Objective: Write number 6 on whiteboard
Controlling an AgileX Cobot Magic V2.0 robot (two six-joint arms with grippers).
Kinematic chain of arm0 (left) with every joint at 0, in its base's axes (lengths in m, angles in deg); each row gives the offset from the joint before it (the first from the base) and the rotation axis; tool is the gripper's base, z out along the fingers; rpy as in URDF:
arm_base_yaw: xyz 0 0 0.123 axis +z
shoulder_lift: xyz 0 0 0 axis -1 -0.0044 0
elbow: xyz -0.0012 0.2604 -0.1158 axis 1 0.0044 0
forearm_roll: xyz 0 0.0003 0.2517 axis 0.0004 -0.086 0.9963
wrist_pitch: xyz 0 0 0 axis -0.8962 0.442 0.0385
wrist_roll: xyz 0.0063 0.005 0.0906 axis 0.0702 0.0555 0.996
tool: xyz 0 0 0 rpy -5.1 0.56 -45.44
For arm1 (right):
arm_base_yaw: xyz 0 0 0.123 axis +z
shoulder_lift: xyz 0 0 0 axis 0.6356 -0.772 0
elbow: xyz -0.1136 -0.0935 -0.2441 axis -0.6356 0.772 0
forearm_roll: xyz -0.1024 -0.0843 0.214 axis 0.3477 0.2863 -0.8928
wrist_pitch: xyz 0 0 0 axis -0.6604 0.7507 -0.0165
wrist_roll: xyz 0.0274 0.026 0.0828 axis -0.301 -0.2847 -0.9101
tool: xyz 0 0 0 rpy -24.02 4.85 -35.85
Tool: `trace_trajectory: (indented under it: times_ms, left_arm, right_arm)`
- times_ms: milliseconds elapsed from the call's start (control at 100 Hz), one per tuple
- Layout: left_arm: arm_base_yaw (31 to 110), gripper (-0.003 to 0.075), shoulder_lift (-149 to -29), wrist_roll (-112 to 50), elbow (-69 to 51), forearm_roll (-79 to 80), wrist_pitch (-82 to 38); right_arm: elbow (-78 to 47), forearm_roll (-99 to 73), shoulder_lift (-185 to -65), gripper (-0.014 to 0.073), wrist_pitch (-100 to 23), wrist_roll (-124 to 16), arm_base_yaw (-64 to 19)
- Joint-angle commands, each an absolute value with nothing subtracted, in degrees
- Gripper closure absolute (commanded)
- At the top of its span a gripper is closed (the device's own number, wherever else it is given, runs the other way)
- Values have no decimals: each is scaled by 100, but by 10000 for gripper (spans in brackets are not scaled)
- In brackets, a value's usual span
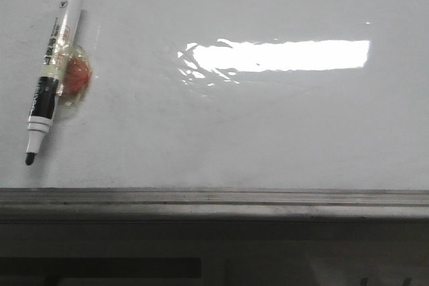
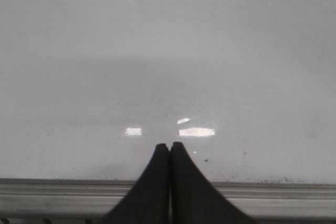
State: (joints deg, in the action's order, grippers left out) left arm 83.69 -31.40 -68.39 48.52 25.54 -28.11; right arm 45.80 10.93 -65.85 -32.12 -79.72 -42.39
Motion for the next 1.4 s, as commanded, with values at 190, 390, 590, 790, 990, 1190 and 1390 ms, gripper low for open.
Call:
trace_trajectory:
  times_ms: [190,390,590,790,990,1190,1390]
  left_arm:
    - [8379,739,-3053,-6909,5108,2558,-2410]
    - [8379,739,-3053,-6909,5108,2558,-2410]
    - [8379,739,-3053,-6909,5108,2558,-2410]
    - [8379,739,-3053,-6909,5108,2558,-2410]
    - [8379,739,-3053,-6909,5108,2558,-2410]
    - [8379,739,-3053,-6909,5108,2659,-2071]
    - [8379,739,-3053,-6909,5108,2659,-1677]
  right_arm:
    - [4734,1219,-6494,665,-3286,-7910,-4240]
    - [4734,1219,-6494,665,-3286,-7910,-4240]
    - [4734,1219,-6494,665,-3286,-7910,-4240]
    - [4734,1219,-6494,665,-3286,-7910,-4240]
    - [4734,1219,-6494,665,-3286,-7910,-4240]
    - [4734,1491,-6494,665,-3962,-7910,-4240]
    - [4734,1433,-6494,665,-5268,-7910,-4240]
